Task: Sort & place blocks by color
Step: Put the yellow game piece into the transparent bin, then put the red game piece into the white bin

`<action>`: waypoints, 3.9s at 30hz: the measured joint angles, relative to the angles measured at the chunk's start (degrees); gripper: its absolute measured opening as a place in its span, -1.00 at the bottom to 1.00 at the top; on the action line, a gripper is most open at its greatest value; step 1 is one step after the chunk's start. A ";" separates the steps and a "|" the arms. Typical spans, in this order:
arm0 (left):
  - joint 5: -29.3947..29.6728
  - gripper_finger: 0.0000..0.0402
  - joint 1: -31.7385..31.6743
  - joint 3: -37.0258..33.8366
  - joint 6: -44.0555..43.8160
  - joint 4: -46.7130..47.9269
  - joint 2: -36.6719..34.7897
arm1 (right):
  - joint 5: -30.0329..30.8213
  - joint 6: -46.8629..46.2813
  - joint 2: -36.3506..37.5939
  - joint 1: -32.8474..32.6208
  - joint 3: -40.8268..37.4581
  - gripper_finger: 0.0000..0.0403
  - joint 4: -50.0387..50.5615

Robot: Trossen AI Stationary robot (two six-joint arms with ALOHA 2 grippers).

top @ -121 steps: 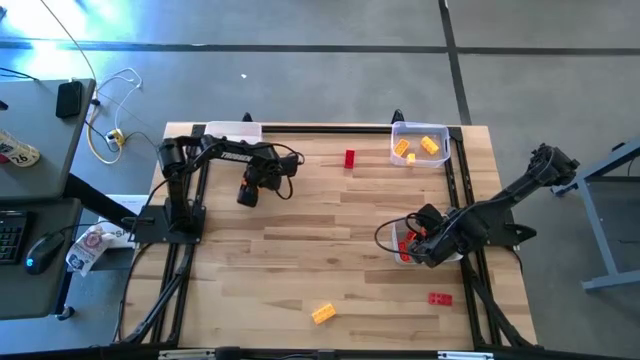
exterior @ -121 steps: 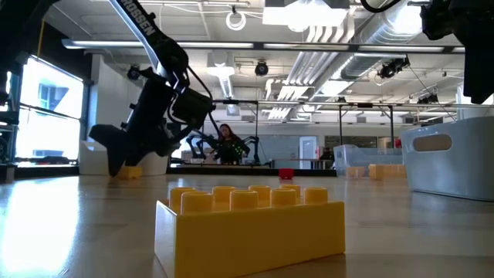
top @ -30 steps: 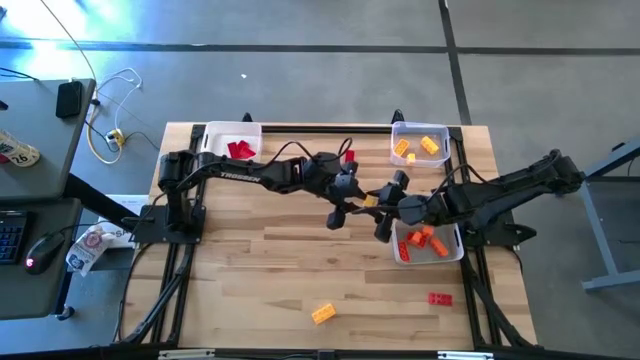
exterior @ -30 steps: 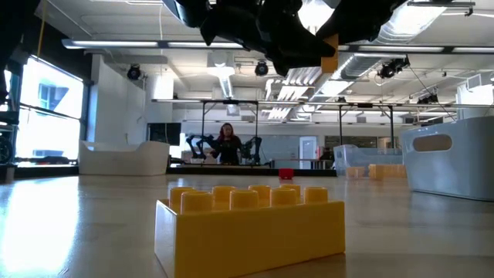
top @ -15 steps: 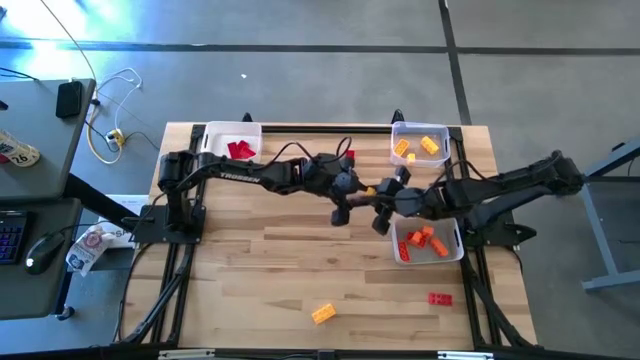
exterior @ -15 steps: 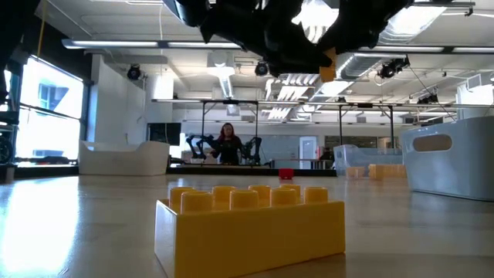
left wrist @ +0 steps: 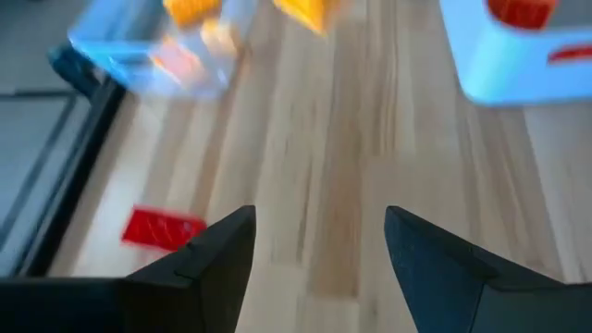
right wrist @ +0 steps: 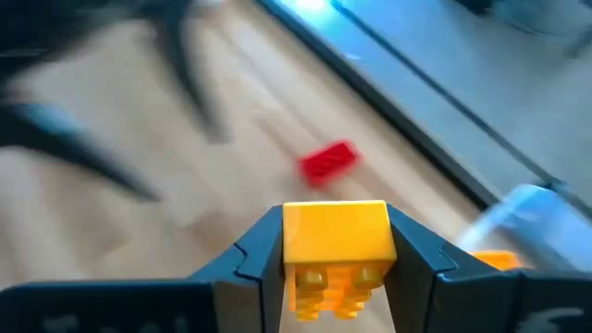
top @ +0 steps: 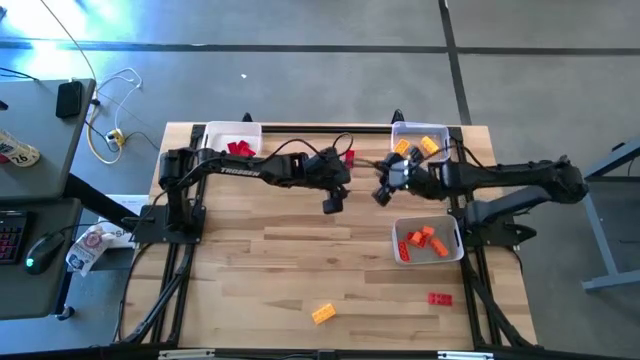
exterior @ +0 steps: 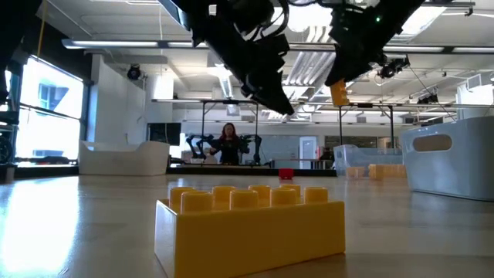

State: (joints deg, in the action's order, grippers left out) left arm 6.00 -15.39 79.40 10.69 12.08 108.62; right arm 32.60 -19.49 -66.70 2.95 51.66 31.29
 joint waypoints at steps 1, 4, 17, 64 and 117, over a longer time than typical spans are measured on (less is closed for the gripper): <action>-0.09 0.12 -0.16 0.00 -0.09 1.36 0.00 | 0.85 -0.05 0.00 1.38 0.00 -0.44 0.62; -0.26 0.11 -0.34 0.00 -1.14 4.81 0.00 | 3.28 0.00 0.00 6.02 0.00 -0.44 2.36; -0.21 0.11 2.70 0.00 -3.60 14.36 0.00 | 2.69 4.02 -2.55 25.99 0.00 -0.44 5.97; 0.68 0.11 11.62 0.00 -4.48 21.12 0.00 | -13.39 2.00 -4.44 29.83 9.14 0.12 30.69; 0.86 0.11 11.62 0.00 -3.45 20.89 0.00 | -30.37 -6.14 4.14 22.25 -3.74 0.09 29.15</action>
State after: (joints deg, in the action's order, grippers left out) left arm 6.85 -3.77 79.40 7.25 32.97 108.62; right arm 2.23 -25.63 -62.56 25.21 47.92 60.44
